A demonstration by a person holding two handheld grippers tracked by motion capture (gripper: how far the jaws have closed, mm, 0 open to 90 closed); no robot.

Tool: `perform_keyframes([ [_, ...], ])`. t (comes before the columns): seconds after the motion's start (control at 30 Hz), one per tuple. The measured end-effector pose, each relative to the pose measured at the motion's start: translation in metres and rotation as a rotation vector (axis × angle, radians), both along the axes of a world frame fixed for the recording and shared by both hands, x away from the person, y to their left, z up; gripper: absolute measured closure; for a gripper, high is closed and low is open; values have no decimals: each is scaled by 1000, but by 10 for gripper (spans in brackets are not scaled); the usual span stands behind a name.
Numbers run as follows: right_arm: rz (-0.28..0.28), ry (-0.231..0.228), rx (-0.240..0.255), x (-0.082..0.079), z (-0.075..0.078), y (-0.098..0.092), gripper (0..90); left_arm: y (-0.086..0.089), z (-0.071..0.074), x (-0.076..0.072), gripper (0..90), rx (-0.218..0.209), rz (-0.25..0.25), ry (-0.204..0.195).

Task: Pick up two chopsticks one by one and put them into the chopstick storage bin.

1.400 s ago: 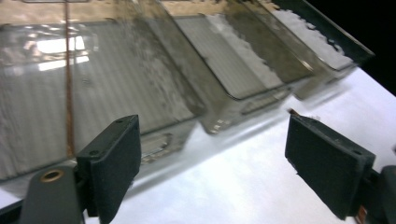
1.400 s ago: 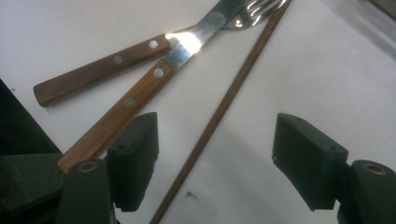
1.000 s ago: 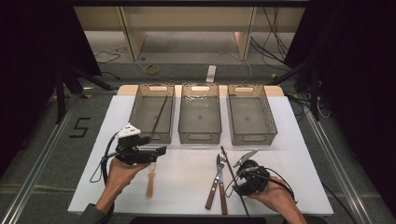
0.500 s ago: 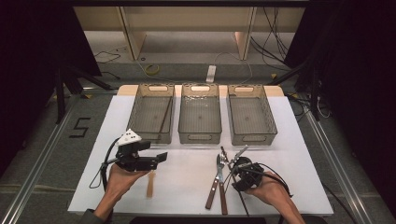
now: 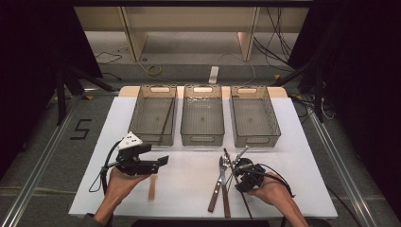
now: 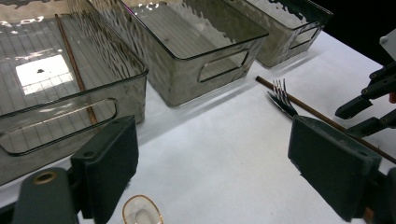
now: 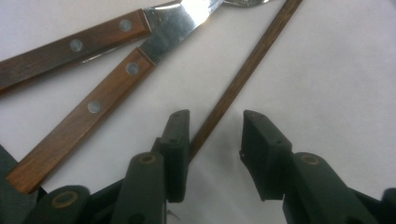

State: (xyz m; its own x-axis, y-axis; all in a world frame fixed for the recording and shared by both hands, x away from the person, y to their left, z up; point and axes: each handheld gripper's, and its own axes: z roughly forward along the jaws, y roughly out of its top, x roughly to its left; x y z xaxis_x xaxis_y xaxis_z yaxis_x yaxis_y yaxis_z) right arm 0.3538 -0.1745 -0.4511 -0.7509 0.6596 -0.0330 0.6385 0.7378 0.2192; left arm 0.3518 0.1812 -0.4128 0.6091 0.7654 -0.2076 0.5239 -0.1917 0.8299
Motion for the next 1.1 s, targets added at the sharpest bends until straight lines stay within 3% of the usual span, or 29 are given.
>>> perform_keyframes([
  [0.13,4,4,-32,1,-3,1,683,0,0,-1,157,2,-1,-7],
  [0.7,-20,40,-44,14,-2,-10,820,-1,0,-2,157,5,-6,-5],
  [0.8,-28,19,-57,15,-2,-12,843,-2,0,-2,157,5,-9,-7],
  [1.1,-43,17,-52,19,-2,-18,858,-3,0,-2,157,6,-12,-3],
])
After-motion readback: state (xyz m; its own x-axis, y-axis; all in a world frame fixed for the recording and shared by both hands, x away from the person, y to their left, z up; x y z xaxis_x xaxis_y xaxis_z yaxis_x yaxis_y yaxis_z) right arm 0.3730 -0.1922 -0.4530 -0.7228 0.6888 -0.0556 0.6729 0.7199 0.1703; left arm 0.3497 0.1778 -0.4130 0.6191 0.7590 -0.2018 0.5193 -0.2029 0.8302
